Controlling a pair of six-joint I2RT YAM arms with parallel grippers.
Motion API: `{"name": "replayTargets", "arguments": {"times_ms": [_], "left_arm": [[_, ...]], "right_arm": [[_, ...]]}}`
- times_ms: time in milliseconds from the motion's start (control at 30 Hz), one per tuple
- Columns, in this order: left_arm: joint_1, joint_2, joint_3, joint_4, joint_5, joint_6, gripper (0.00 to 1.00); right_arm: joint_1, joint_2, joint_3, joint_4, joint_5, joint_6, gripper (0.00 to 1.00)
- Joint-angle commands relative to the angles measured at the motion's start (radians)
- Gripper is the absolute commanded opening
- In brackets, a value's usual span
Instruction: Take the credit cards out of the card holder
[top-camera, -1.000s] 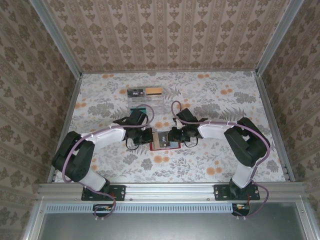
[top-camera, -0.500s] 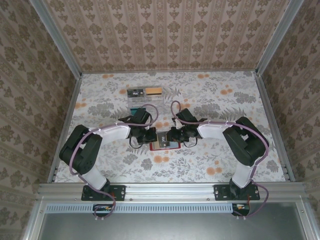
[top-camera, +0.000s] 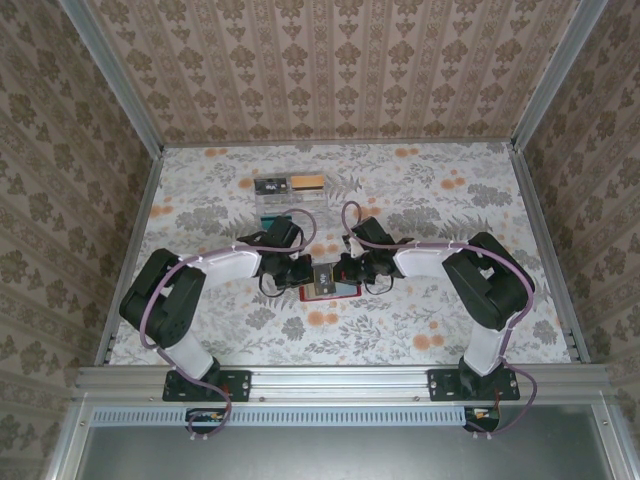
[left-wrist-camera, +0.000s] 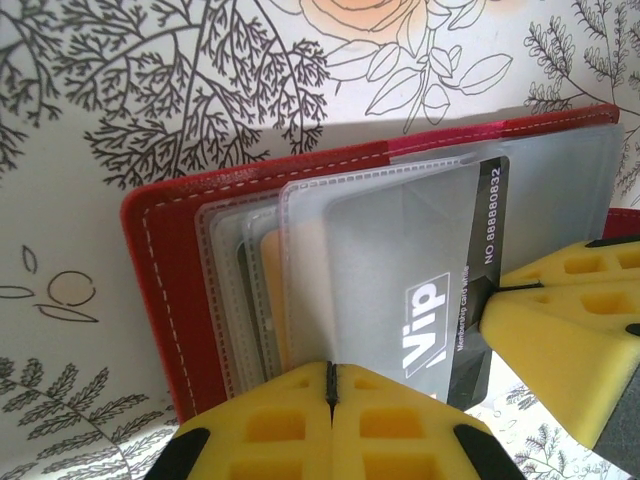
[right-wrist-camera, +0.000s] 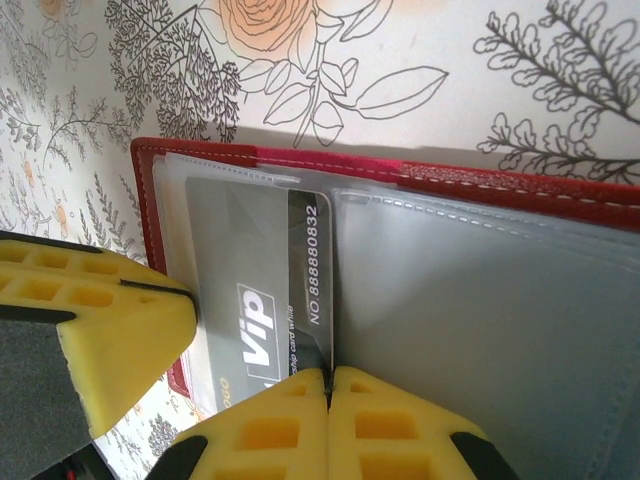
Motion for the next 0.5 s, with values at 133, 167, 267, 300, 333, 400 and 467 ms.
{"name": "replayTargets", "arguments": {"times_ms": [133,167,267,300,333,400,467], "left_arm": [[0.001,0.007,-0.043,-0.049,-0.051,-0.034,0.00],[0.001,0.009,-0.042,-0.051,-0.050,-0.033,0.00],[0.001,0.007,-0.042,-0.050,-0.051,-0.033,0.00],[0.001,0.007,-0.043,-0.049,-0.050,-0.033,0.00],[0.001,0.008,-0.041,-0.049,-0.048,-0.031,0.00],[0.001,0.007,-0.040,-0.045,-0.043,-0.028,0.00],[0.001,0.010,-0.038,-0.045,-0.041,-0.025,0.00]], "right_arm": [[-0.023,-0.051,-0.069,0.010,0.005,0.022,0.00],[-0.026,-0.059,-0.078,0.015,0.004,0.025,0.00],[-0.035,-0.077,-0.099,0.022,0.006,0.031,0.00],[-0.037,-0.079,-0.102,0.026,0.005,0.034,0.00],[-0.038,-0.079,-0.105,0.031,-0.002,0.034,0.00],[-0.038,-0.072,-0.102,0.039,-0.015,0.035,0.08],[-0.038,-0.056,-0.100,0.059,-0.035,0.040,0.21]]}}
